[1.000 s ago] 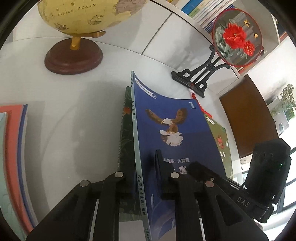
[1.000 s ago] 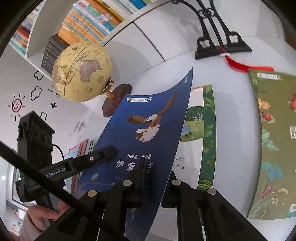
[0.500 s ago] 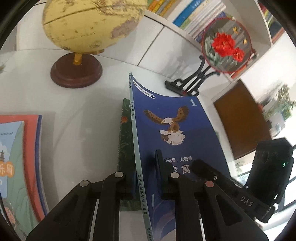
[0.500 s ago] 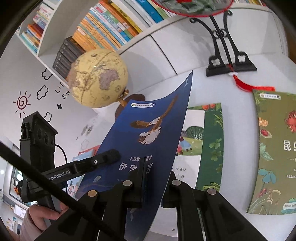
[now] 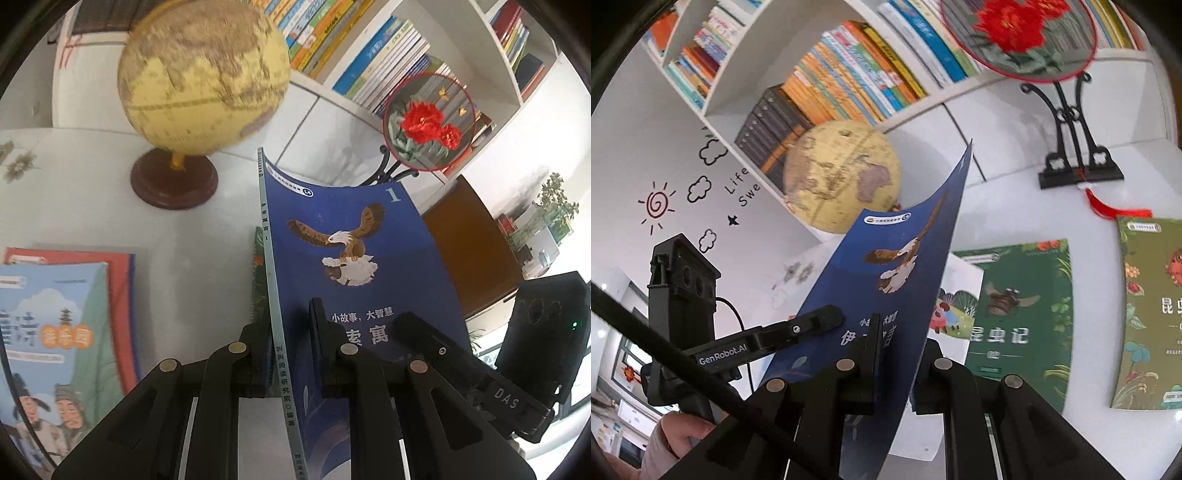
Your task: Organize books
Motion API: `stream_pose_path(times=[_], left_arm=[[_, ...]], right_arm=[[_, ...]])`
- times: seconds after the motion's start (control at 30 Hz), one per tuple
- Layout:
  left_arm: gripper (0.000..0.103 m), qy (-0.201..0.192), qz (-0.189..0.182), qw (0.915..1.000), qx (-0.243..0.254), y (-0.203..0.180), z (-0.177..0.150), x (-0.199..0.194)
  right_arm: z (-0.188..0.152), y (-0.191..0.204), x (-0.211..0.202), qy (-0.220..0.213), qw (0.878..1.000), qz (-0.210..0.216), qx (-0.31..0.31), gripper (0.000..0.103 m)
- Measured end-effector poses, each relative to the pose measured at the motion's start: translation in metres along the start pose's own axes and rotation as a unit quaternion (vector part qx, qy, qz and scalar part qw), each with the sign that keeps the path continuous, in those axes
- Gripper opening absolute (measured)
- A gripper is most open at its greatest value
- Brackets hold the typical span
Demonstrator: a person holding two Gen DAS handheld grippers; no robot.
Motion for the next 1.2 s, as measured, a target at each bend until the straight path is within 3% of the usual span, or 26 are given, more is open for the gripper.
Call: stream_pose_path(times=[0.3,0.7,0.93,1.2], left_arm=[[0.013,-0.03,-0.002,0.9994,-0.018,0.038,0.0,-0.053],[0.014,-0.056,0.025,0.9971,-0.046,0.103,-0.015,-0.117],[0.014,-0.051,0.042,0.9947,-0.079,0.148,-0.041,-0.135],[0.014,-0.031,0.046,0.9933,-0.101,0.178,-0.066,-0.13]], right_arm=[[-0.005,0.064,0.005,-0.012,0.999,0.032,-0.024,0.011],[-0.028,0.146,0.043,0.014,0.996,0.062,-0.061,0.011],[-0.056,0.183,0.079,0.054,0.993,0.069,-0.084,0.011],[-0.083,0.185,0.115,0.096,0.991,0.059,-0.075,0.011]])
Point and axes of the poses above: each gripper's, at about its wrist camera, not at the fingertips, and x roughly the way its jaws point, y to its left, z to its top, the point moved 3 cm from there along x, roughly the way its jaws point, and after that the axes turned 4 degrees about x, right-handed, at the moved point
